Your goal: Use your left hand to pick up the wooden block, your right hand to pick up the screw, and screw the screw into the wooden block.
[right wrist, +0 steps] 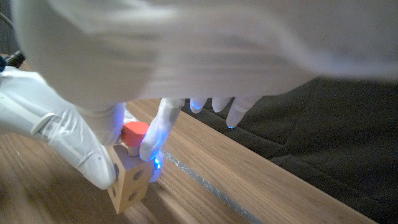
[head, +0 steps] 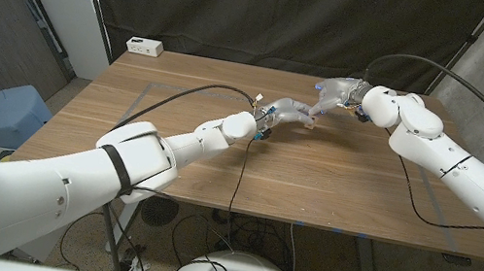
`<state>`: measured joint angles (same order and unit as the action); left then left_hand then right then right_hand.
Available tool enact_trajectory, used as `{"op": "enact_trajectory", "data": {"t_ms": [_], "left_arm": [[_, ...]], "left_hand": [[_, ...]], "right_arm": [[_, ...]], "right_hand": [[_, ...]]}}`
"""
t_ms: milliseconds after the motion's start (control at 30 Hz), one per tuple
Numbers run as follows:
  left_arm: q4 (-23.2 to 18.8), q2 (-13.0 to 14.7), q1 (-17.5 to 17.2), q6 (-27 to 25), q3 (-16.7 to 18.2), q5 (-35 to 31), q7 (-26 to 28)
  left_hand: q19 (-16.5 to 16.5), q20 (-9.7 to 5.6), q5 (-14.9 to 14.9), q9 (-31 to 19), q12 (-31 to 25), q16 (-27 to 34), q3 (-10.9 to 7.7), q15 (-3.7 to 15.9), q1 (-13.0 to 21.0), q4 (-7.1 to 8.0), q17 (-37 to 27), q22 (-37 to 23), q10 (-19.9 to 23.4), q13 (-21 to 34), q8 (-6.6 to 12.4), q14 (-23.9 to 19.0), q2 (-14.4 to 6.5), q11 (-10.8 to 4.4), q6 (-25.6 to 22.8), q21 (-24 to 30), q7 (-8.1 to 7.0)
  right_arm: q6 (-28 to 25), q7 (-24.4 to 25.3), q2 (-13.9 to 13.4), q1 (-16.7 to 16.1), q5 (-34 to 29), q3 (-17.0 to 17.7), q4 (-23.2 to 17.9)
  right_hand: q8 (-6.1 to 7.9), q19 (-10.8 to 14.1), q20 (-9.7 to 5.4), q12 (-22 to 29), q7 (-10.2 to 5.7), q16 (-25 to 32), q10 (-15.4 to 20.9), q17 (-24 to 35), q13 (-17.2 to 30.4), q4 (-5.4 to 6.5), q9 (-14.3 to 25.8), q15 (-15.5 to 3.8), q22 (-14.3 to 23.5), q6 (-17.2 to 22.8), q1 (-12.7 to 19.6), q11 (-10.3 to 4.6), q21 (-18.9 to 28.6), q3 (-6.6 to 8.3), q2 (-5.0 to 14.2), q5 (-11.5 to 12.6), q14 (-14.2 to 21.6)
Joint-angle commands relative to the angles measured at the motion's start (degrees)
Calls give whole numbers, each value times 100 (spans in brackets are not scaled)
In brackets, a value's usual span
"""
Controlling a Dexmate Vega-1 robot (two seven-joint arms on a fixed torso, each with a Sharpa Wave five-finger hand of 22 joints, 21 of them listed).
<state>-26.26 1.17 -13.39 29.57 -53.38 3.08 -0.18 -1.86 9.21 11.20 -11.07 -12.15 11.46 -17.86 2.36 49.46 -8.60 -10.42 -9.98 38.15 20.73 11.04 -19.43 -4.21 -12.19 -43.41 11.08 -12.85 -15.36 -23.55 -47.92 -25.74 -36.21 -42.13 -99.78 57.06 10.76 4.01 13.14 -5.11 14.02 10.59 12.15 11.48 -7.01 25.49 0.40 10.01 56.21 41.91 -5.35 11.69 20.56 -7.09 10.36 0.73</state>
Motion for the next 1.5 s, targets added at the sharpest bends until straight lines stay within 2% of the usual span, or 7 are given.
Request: {"op": "enact_trajectory", "data": {"t_ms": [33, 200, 400, 767, 933, 1200, 1500], "left_arm": [[-62, 26, -42, -1, 29, -23, -33], [-165, 67, -82, -30, 46, -31, -32], [-247, 96, -109, -55, 60, -47, -43], [-352, 132, -137, -83, 73, -75, -67], [-494, 182, -190, -136, 86, -92, -55], [-725, 280, -247, -242, 105, -136, -50], [-659, 257, -245, -239, 132, -125, -54]], "left_hand": [[-16, 15, 41, -31, -14, -1, -57, 232, 27, -8, 2, -22, -10, 4, 25, -29, -39, 5, -28, 21, 5], [-16, 13, 44, -31, -9, -3, -65, 225, 41, -16, 4, -22, -21, -3, 34, -27, -44, 8, -49, 20, 6], [-22, 14, 44, -31, -8, -3, -65, 227, 44, -17, 5, -22, -21, -9, 28, -25, -41, 7, -34, 22, 6], [-21, 21, 45, -31, -3, -1, -67, 228, 46, -17, 5, -22, -28, -21, 29, -30, -43, 11, -34, 21, 5], [-20, 15, 46, -31, -4, 1, -69, 231, 48, -16, 4, -22, -26, -25, 25, -31, -48, 12, -24, 21, 5], [-20, 19, 45, -31, -2, 0, -68, 222, 42, -12, 4, -22, -22, -38, 24, -27, -47, 12, -20, 20, 5], [-15, 19, 47, -32, -5, -2, -72, 223, 46, -14, 5, -22, -24, -42, 28, -26, -48, 13, -26, 18, 4]], "right_arm": [[-141, 134, 6, -75, -8, 34, -57], [-152, 145, -9, -87, 19, 43, -77], [-216, -22, -100, -91, 43, 62, -214], [-350, -358, -280, -132, 128, 144, -527], [-289, -556, -349, -88, 199, 172, -610], [11, -817, -430, 7, 487, 247, -621], [169, -1108, -473, 134, 643, 261, -590]], "right_hand": [[185, 60, -11, 21, 56, 62, 132, 18, 1, 13, 184, -21, 15, 138, -120, 3, -6, -51, -3, 0, 111], [291, 58, 0, 1, 83, 55, 165, 18, 3, 45, 364, -9, 16, 55, -270, 107, -12, -124, -48, -5, 126], [330, -63, 36, -111, 5, -5, 13, 24, 14, 108, 725, 99, 18, -595, -613, 248, -52, -288, -124, -3, 39], [184, -419, 117, -225, -25, -151, -415, 51, 48, 121, 1073, 369, 16, -1863, -985, 648, -97, -475, -137, 18, -309], [-97, -571, 141, -254, 159, -203, -729, 66, 65, 98, 895, 464, 14, -2469, -1101, 762, -90, -538, -130, 33, -503], [-816, -836, 202, -288, 117, -262, -1507, 67, 77, -23, 322, 659, 7, -3662, -1072, 843, -92, -494, 14, 20, -915], [-1205, -1042, 217, -273, 55, -302, -1972, 36, 89, -177, 32, 775, 3, -4188, -758, 926, -100, -269, 180, 108, -1229]]}}
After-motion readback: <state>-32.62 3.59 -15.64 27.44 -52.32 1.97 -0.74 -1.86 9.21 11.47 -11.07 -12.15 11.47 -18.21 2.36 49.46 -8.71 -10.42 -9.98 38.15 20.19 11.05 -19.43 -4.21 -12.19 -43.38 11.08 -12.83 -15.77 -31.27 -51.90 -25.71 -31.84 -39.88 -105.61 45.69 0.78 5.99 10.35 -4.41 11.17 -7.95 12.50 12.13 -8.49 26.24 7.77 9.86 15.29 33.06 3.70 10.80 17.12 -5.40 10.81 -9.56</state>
